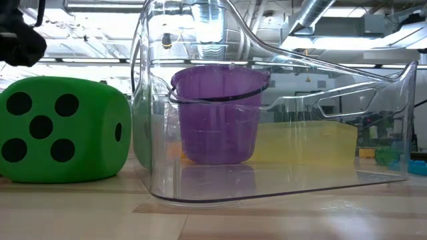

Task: Pick & Place Toys
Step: Put the pink deck of cards into the white bin

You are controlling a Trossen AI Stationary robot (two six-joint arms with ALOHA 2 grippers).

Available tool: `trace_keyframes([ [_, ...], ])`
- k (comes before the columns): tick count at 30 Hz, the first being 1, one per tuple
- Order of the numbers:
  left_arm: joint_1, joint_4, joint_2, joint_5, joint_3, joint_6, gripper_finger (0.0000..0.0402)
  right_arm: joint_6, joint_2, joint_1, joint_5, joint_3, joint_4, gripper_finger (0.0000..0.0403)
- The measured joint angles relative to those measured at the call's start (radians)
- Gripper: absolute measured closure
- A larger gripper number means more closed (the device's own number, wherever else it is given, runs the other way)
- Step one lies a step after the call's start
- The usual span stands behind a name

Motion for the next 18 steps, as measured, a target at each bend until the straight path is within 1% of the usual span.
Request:
trace_keyframes([
  [4, 0.000, 0.065, 0.000, 0.004, -0.037, -0.010, 0.0251, 0.000, 0.000, 0.000, 0.000, 0.000, 0.000, 0.0212],
  [12, 0.001, 0.080, 0.000, 0.003, -0.076, -0.028, 0.0255, -0.005, 0.000, -0.008, 0.000, 0.000, 0.000, 0.0212],
  [18, 0.001, 0.166, 0.000, 0.004, -0.122, -0.028, 0.0255, -0.007, 0.000, -0.034, 0.000, 0.000, 0.000, 0.0212],
])
